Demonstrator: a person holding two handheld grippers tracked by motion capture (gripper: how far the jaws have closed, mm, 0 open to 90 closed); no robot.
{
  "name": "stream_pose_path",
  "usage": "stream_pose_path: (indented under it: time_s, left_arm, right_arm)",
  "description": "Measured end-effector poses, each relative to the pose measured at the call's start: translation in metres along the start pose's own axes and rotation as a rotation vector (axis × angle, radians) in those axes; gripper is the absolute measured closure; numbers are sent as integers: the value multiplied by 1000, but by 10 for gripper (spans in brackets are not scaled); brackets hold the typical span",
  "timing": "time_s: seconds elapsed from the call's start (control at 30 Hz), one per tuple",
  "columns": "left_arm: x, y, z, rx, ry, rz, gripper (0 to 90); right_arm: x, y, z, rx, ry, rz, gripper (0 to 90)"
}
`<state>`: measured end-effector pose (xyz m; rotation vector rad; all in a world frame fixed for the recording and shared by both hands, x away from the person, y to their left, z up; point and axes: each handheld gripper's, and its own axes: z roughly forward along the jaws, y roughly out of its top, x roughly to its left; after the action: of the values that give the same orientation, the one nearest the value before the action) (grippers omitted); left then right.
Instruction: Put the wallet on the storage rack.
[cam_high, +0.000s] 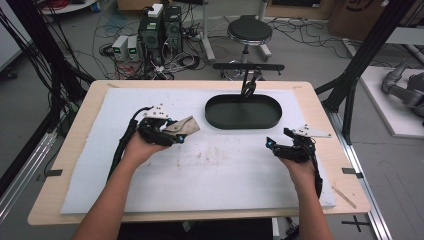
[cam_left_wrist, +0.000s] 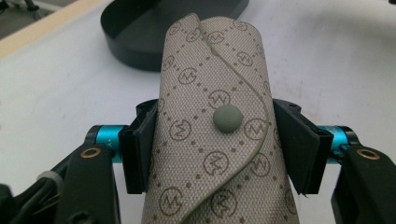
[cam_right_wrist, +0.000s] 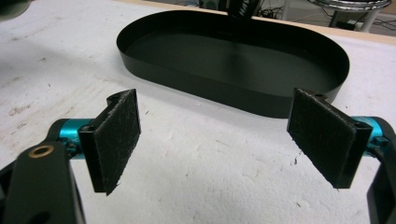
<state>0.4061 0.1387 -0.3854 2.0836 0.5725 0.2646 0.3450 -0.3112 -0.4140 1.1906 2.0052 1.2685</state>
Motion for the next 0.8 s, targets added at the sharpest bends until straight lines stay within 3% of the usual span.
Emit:
stream_pose_path:
  time_s: [0.17,0.4,0.8]
  left_arm:
    - [6,22,21,22,-10,29,361]
    - [18,44,49,54,-16,40,361]
    - [28,80,104,65,-42,80,361]
  right_arm:
    - [2,-2,1,11,7,-8,177]
    - [0,-5,-1,17,3,-3,178]
    - [-4,-17,-10,28,-3,15,178]
